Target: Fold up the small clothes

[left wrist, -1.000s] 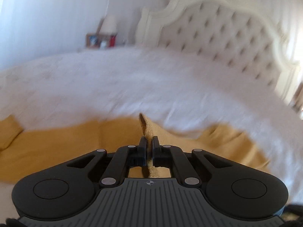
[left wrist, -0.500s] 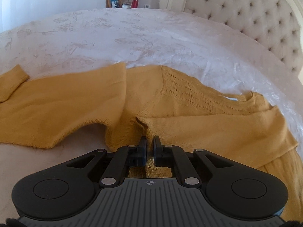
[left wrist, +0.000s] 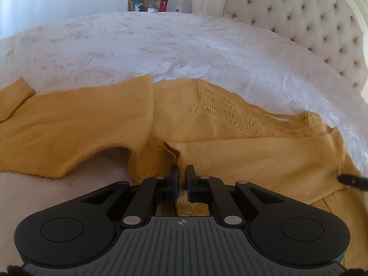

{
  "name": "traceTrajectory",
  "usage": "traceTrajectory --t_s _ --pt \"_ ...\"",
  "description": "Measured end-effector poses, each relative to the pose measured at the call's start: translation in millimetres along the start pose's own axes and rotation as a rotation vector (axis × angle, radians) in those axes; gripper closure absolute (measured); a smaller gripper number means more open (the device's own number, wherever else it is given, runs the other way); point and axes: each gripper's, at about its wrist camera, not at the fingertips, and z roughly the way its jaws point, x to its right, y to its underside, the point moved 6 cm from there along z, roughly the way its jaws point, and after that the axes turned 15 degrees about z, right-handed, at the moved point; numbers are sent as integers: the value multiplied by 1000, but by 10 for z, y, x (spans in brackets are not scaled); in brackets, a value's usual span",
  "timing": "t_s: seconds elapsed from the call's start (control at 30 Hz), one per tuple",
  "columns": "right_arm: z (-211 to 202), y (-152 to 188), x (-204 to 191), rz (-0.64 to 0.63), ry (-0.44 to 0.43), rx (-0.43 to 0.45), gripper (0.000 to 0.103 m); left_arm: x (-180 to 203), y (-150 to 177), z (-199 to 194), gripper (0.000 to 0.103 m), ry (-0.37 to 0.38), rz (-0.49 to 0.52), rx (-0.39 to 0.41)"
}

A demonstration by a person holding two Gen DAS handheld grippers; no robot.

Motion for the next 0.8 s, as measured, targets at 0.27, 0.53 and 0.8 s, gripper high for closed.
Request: traceTrajectory --t_s 0.27,0.53,0.8 --pt "-203 -110 -436 -87 -56 92 62 69 26 -68 84 0 -1 3" --pt "92 226 -616 -171 18 42 62 176 172 -257 46 44 30 16" --pt "-155 319 -563 -129 24 32 59 260 354 -475 41 30 81 29"
